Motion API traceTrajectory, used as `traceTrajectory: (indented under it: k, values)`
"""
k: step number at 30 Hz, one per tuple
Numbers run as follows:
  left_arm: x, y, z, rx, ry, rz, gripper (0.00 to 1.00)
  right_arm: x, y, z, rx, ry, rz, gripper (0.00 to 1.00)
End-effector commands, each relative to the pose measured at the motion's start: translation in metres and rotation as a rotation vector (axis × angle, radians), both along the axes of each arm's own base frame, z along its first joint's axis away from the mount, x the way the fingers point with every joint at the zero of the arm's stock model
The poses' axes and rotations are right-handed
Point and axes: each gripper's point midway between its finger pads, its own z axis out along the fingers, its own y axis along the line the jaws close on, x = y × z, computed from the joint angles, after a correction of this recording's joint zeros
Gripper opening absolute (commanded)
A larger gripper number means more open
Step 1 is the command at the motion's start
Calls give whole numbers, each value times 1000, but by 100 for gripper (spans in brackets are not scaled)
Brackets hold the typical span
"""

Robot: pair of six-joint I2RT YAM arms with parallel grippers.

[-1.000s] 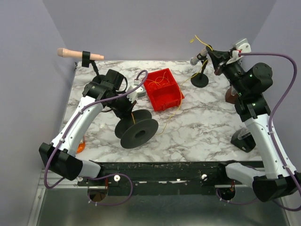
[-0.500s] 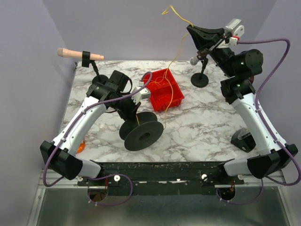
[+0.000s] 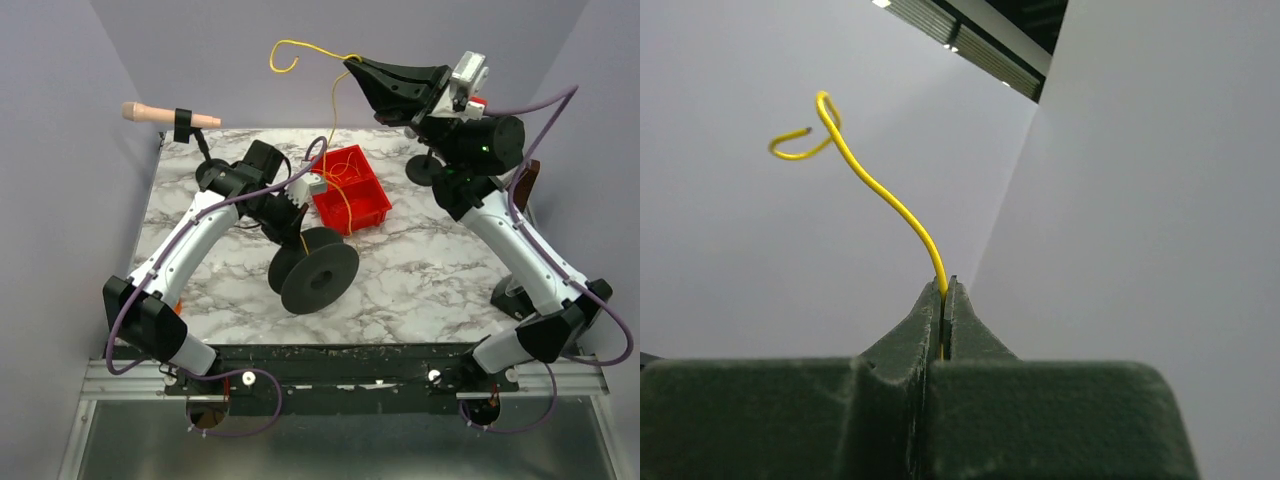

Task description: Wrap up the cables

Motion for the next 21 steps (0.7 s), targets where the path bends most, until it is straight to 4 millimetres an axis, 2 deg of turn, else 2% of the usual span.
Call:
traceTrajectory:
  k: [1, 3, 9, 11, 15, 17, 18, 21]
  values:
    - [-6, -21, 35, -161, 13, -25, 0, -9, 31, -10, -4, -78, 93, 1]
    - [-6, -19, 39, -179, 12, -15, 0, -18, 42, -20, -13, -85, 156, 1]
    - [3, -11, 41, -244, 60, 39, 0, -52, 56, -38, -3, -156, 266, 1]
    - [4, -13, 43, -265, 77, 34, 0, -59, 70, -47, -33, -176, 309, 1]
    - [-1, -17, 53, -309, 92, -2, 0, -68, 100, -81, -131, -236, 406, 1]
    - [-2, -13, 53, -293, 68, 1, 0, -69, 100, -89, -138, -273, 394, 1]
    - [-1, -10, 53, -288, 52, 12, 0, -60, 98, -95, -133, -265, 346, 1]
    - [2, 2, 47, -262, 15, 55, 0, -41, 75, -88, -137, -264, 179, 1]
